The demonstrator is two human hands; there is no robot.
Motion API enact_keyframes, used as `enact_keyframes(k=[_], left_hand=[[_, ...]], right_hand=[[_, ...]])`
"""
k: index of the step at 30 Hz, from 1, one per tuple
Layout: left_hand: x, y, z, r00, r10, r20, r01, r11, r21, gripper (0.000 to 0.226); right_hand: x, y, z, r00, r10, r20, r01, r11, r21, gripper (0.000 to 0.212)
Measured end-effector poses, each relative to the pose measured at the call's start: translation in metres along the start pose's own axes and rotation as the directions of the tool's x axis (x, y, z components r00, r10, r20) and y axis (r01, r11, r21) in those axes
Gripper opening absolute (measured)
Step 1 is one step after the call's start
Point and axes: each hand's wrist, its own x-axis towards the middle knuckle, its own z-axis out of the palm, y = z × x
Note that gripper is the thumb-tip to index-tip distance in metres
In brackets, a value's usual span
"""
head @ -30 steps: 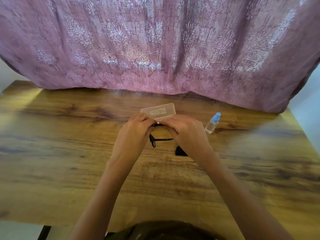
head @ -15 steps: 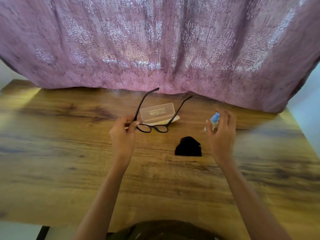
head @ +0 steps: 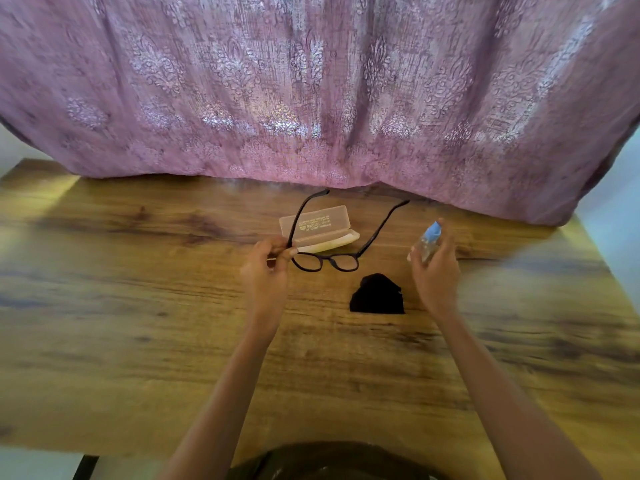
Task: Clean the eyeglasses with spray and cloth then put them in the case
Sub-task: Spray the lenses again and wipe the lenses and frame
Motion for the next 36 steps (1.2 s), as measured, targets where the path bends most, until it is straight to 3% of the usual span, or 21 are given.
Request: enact_keyframes(k=[3, 6, 11, 14, 17, 21, 24, 28, 32, 36], left_hand=[[-0.003, 0.002, 0.003, 1.0, 0.005, 0.003, -0.005, 1.0, -0.017, 0.011], [-0.003, 0.0, 0.005, 1.0, 0.0, -0.016, -0.001, 1.0, -0.019, 0.011], [-0.005, 0.004, 0.01, 0.999, 0.034, -0.037, -0.036, 0.998, -0.06, 0.02], [-0.009, 0.008, 0.014, 0.997, 0.068, -0.04, -0.071, 0.995, -0.075, 0.028], [-0.01, 0.011, 0.016, 0.995, 0.097, -0.038, -0.1, 0.991, -0.092, 0.031], [-0.015, 0.014, 0.017, 0.991, 0.128, -0.032, -0.13, 0.986, -0.102, 0.024], [-0.018, 0.016, 0.017, 0.99, 0.14, -0.029, -0.142, 0.986, -0.085, 0.021], [-0.02, 0.02, 0.018, 0.991, 0.131, -0.019, -0.132, 0.985, -0.108, 0.017], [-0.022, 0.025, 0.018, 0.988, 0.151, -0.038, -0.154, 0.981, -0.12, 0.022], [-0.023, 0.027, 0.016, 0.984, 0.173, -0.035, -0.176, 0.977, -0.119, 0.021]], right_hand=[[-0.005, -0.016, -0.009, 0.994, 0.098, 0.05, -0.109, 0.934, 0.34, 0.05], [-0.022, -0.036, -0.015, 0.937, 0.234, 0.259, -0.349, 0.632, 0.692, 0.046], [-0.053, -0.073, -0.022, 0.863, 0.056, 0.502, -0.49, 0.33, 0.807, 0.047], [-0.065, -0.09, -0.021, 0.815, -0.04, 0.578, -0.547, 0.277, 0.79, 0.042], [-0.071, -0.102, -0.018, 0.774, -0.096, 0.626, -0.579, 0.294, 0.761, 0.031], [-0.076, -0.108, -0.017, 0.748, -0.118, 0.653, -0.576, 0.374, 0.727, 0.038], [-0.076, -0.112, -0.018, 0.769, -0.076, 0.634, -0.515, 0.513, 0.687, 0.037], [-0.076, -0.118, -0.02, 0.781, 0.009, 0.624, -0.51, 0.586, 0.629, 0.035], [-0.079, -0.124, -0.024, 0.819, -0.059, 0.571, -0.398, 0.659, 0.639, 0.038], [-0.08, -0.124, -0.023, 0.84, -0.077, 0.538, -0.266, 0.804, 0.531, 0.041]])
